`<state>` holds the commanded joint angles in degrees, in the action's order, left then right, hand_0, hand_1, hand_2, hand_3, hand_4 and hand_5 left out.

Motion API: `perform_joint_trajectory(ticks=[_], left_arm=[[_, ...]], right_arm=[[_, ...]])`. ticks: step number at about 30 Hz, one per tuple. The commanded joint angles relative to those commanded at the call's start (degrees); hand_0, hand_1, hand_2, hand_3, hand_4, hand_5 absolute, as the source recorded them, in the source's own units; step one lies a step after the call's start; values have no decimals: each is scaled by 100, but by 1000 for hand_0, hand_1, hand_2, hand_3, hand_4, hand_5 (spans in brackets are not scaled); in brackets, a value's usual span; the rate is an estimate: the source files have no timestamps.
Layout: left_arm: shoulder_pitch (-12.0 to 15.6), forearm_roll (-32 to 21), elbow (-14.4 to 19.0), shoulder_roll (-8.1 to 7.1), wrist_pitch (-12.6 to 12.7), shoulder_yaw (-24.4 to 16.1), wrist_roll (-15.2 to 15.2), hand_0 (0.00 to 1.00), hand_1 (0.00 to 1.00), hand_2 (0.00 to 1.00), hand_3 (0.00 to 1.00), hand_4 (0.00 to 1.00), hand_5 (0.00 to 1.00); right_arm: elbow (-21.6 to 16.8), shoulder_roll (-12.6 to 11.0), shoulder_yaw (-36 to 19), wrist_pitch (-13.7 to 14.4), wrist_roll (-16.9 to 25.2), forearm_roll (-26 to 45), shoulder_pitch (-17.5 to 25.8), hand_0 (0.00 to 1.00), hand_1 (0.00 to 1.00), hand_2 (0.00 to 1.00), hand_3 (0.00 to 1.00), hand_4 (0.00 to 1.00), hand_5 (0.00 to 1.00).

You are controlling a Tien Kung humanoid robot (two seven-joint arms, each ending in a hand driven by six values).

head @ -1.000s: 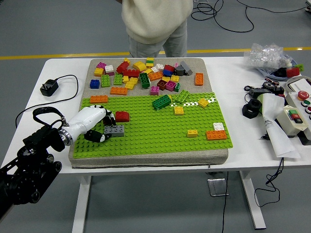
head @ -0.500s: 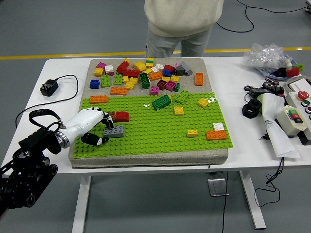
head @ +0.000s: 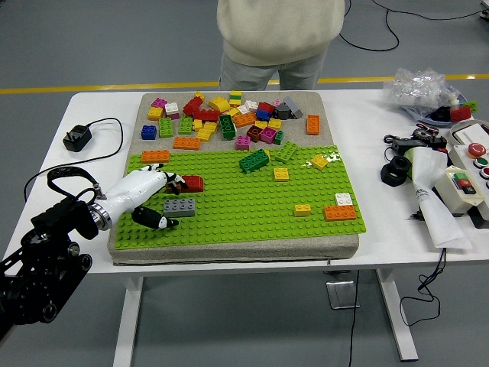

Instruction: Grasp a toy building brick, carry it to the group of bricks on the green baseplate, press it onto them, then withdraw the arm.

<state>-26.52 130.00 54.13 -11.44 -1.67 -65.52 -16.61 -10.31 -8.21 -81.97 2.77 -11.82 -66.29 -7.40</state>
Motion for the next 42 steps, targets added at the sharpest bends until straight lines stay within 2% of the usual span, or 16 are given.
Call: perform_joint_trajectory(ticks=[11,12,13,18,19,23,24,25,42], left_arm=[[-266,0,-462,97,-36,58,49,998,809,765,803,998,258],[-266,0,-464,95,-30,56,48,998,809,765,803,998,258],[-252,0,-438,88,-15,51,46,998,797,668,712,998,253],[-143,0,-193,67,107,-34,34,998,797,668,712,998,253],[-111,0,-110,63,136,-64,38,996,777,600,630,998,238],[-62,0,40,44,177,-73,59,996,777,600,630,998,238],[-62,0,33,45,180,-62,66,996,777,600,630,998,238],[-65,0,0,52,182,-47,72,989,766,571,580,984,226],[-199,0,-379,146,217,37,48,985,764,560,558,966,212]], right_arm=[[0,-11,-3,-2,-5,10,-5,779,713,752,695,951,693],[0,-12,-3,-2,-5,12,-7,779,713,752,695,951,693],[0,-14,-7,-1,-6,11,-11,779,714,752,694,950,693],[0,-13,-15,-6,-5,12,-3,779,714,752,694,950,693],[0,-11,-18,-7,-6,8,-1,779,714,752,696,950,693],[0,-11,-16,-5,-3,12,-3,779,714,752,696,950,693],[0,-10,-13,-2,0,15,-5,779,714,752,696,950,693],[0,-9,-8,3,1,18,-8,779,714,752,695,950,692],[0,-9,5,6,-9,41,-19,780,712,752,697,951,693]])
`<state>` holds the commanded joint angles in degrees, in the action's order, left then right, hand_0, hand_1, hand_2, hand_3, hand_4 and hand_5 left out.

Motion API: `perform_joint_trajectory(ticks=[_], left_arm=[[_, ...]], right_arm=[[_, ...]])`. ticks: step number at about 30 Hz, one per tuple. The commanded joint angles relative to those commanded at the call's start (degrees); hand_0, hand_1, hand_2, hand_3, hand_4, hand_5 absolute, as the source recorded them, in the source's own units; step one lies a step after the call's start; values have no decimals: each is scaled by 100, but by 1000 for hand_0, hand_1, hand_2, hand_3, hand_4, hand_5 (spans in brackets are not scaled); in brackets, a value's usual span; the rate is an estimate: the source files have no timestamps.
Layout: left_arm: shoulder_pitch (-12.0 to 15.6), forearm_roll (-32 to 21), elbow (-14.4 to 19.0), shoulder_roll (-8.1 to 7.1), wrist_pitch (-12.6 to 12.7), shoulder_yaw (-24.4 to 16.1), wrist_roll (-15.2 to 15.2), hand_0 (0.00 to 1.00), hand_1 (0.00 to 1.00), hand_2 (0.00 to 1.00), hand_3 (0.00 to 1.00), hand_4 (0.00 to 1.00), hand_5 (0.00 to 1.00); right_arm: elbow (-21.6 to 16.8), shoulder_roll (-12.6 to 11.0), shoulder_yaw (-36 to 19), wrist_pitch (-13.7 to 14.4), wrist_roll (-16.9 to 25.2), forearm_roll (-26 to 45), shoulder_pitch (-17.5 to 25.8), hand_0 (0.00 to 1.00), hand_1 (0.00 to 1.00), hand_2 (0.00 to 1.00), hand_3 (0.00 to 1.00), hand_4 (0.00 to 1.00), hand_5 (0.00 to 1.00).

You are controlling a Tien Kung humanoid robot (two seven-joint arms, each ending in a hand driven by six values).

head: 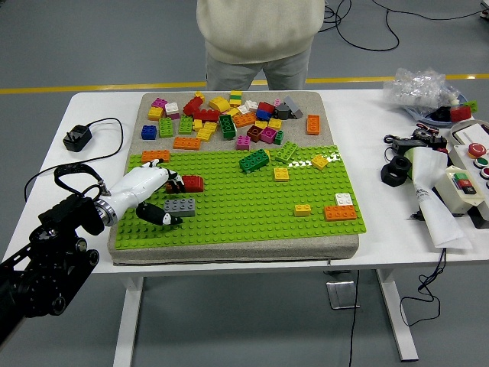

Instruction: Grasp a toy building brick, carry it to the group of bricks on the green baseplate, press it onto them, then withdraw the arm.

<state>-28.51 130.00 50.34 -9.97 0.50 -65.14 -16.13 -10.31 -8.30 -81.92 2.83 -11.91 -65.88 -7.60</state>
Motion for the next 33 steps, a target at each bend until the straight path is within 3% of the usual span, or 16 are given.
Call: perform_joint_trajectory(ticks=[18,33], left_arm=[[-112,0,-360,5,41,55,-71,975,756,547,534,932,188],[-314,-4,-638,4,-98,200,-72,971,750,549,526,920,177]], right_arm=[[0,10,22,17,-6,12,-5,780,713,752,697,952,692],[0,15,42,26,-1,1,-8,780,714,752,698,952,692]])
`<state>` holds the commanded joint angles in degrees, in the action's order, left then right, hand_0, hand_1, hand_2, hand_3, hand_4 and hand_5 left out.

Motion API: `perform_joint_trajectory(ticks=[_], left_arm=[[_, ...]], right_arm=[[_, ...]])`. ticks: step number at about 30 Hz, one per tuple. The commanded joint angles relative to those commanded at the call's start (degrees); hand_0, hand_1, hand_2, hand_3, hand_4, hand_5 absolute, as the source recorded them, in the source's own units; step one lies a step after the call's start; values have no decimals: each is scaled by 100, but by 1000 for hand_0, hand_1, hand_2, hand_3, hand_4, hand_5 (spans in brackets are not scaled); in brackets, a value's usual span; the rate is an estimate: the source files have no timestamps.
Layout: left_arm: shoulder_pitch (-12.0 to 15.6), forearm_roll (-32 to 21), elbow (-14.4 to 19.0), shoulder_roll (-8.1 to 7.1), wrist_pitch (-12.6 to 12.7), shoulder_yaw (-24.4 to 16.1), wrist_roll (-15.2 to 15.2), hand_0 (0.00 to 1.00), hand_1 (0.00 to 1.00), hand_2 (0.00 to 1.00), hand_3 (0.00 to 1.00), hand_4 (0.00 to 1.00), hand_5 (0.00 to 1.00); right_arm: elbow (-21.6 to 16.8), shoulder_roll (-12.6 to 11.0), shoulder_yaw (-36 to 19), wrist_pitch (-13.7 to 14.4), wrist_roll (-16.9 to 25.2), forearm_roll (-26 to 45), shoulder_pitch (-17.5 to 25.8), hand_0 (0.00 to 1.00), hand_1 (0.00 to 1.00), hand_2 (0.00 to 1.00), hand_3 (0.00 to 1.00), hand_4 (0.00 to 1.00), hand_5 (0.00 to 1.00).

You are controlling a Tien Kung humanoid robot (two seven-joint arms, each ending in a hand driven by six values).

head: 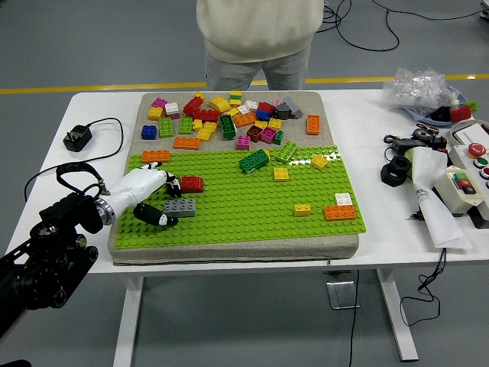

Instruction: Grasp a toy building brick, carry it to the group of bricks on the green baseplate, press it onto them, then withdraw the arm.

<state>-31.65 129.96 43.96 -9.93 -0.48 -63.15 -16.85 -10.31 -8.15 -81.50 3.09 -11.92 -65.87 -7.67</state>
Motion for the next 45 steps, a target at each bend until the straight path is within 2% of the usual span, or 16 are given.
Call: perform_joint_trajectory(ticks=[10,11,13,16,17,22,29,45], left_arm=[[-255,-113,-133,-95,-239,196,2,966,743,551,522,905,190],[-311,-172,-197,-128,-304,282,-1,945,704,556,510,865,193],[-374,-216,-229,-183,-401,398,2,945,704,556,510,865,193],[-419,-218,-231,-214,-464,469,9,945,704,556,510,865,193],[-430,-216,-237,-220,-482,483,11,930,653,559,511,828,195],[-428,-235,-235,-238,-536,546,15,930,653,559,511,828,195],[-347,-295,-24,-265,-591,512,34,892,614,557,519,807,197],[-184,-414,469,-420,-602,274,47,880,613,556,520,828,191]], right_arm=[[0,-15,2,0,5,-16,-3,780,714,752,698,952,692],[0,-19,4,5,11,-11,-15,780,714,752,698,952,692],[0,-29,4,8,18,-5,-30,780,714,752,698,952,692],[0,-37,-6,2,16,-11,-29,780,714,752,698,952,692],[0,-38,-7,-1,18,-9,-28,780,714,752,699,952,692],[0,-44,-15,5,27,5,-44,780,714,752,699,952,692],[0,-59,-36,5,27,5,-52,780,714,752,698,952,693],[0,-80,-65,-8,36,13,-43,780,713,752,698,952,693]])
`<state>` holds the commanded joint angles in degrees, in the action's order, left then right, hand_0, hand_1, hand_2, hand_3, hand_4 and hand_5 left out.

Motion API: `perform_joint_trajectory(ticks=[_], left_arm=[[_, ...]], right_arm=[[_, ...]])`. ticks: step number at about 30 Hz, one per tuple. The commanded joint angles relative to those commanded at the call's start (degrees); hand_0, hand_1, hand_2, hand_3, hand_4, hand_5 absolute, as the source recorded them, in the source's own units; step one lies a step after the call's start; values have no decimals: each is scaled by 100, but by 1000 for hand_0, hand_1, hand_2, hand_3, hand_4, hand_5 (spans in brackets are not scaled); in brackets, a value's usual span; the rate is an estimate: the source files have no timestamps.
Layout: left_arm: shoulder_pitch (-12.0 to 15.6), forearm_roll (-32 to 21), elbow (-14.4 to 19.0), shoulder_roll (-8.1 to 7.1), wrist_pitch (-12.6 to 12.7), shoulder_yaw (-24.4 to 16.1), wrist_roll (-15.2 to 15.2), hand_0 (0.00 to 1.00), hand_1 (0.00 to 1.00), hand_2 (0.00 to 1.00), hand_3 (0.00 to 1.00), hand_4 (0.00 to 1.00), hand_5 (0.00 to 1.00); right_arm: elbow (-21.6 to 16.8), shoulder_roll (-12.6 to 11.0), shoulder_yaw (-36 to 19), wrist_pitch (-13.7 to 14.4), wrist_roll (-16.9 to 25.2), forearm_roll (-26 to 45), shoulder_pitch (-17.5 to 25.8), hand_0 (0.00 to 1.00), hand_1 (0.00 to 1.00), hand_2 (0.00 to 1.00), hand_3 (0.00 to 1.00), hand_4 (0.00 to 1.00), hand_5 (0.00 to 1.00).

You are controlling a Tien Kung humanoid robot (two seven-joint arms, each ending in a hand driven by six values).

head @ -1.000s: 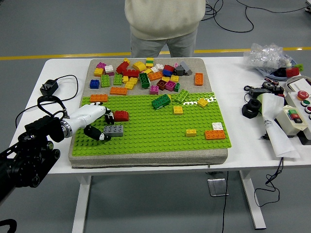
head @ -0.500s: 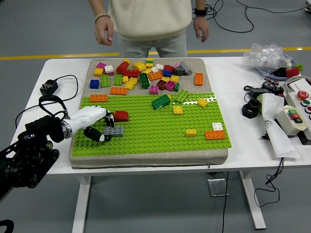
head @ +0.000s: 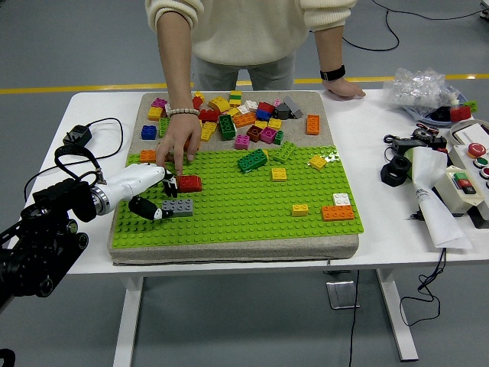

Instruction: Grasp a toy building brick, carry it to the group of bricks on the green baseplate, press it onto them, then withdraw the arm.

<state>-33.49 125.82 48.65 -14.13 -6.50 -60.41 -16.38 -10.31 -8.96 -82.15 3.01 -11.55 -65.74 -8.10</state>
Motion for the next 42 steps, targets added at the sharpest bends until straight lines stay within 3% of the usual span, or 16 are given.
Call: perform_joint_trajectory(ticks=[5,13,14,19,21,31,32,42], left_arm=[[99,-177,124,13,72,-204,-28,882,614,559,516,816,195],[341,-129,642,6,-49,-713,49,902,640,555,516,831,196],[351,-124,663,5,-54,-733,53,918,683,556,520,849,218],[526,-118,1017,-31,-136,-981,117,918,683,556,520,849,218],[564,-120,1090,-37,-155,-1037,133,937,735,568,537,888,265],[649,-192,1229,-22,-142,-1274,179,938,743,575,546,900,283],[650,-195,1231,-21,-141,-1279,180,940,745,587,555,916,319],[707,-232,1257,5,-154,-1371,204,941,749,584,552,895,299]], right_arm=[[0,4,-1,3,-1,10,1,780,713,752,698,952,693],[0,-4,-22,-10,-13,-4,17,780,714,752,697,952,693],[0,-5,-23,-11,-12,-5,17,780,714,752,697,952,693],[0,1,-24,-13,-8,-11,17,780,714,752,697,952,693],[0,3,-25,-16,-10,-18,17,780,714,752,696,952,693],[0,0,-18,-22,-27,-37,3,780,714,752,697,952,693],[0,0,-18,-23,-27,-38,2,780,711,751,696,951,694],[0,9,3,-20,-27,-52,-15,780,712,751,694,952,694]])
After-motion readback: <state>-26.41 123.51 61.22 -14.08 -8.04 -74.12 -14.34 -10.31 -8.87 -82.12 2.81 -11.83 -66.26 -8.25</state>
